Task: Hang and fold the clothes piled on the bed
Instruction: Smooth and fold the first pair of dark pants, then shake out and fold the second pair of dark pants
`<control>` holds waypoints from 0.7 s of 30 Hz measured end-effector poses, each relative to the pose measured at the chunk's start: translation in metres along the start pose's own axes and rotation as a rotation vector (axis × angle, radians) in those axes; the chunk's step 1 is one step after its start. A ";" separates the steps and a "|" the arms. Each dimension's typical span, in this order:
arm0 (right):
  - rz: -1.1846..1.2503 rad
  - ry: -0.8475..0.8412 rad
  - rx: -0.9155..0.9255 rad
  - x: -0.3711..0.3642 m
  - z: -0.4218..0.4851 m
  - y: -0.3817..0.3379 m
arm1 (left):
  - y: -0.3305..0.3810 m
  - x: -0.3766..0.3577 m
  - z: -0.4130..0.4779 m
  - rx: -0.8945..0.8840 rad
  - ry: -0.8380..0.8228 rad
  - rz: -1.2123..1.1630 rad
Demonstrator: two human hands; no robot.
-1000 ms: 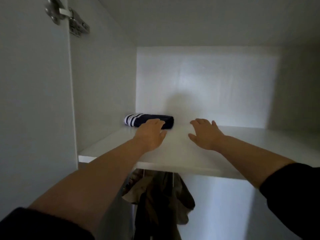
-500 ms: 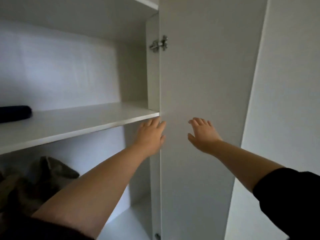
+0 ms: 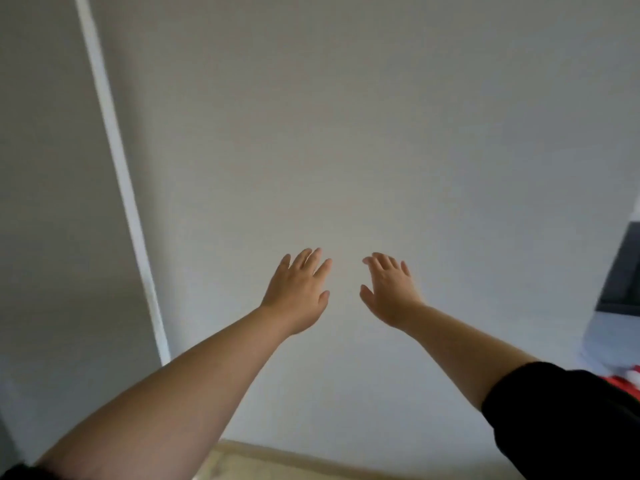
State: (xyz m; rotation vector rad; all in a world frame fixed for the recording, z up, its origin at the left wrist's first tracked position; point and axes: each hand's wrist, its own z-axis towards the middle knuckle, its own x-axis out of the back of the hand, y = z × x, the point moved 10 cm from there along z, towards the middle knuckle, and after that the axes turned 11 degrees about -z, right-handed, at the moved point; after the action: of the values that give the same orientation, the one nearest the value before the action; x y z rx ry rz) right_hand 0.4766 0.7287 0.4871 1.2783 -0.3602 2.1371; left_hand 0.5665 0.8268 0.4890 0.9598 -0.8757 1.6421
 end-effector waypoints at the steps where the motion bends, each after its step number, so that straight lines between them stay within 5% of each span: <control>1: -0.016 -0.003 -0.033 -0.004 -0.009 0.038 | 0.031 -0.013 0.019 -0.010 -0.009 -0.023; 9: -0.085 -0.079 -0.261 -0.047 -0.089 0.285 | 0.255 -0.109 0.129 -0.147 -0.043 -0.143; 21: -0.256 -0.322 -0.404 -0.183 -0.164 0.495 | 0.437 -0.265 0.266 -0.413 -0.132 -0.152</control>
State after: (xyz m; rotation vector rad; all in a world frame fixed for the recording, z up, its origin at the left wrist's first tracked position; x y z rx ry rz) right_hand 0.1137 0.3634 0.2854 1.3411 -0.6840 1.5484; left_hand 0.2399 0.3827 0.3213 0.8261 -1.1488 1.2156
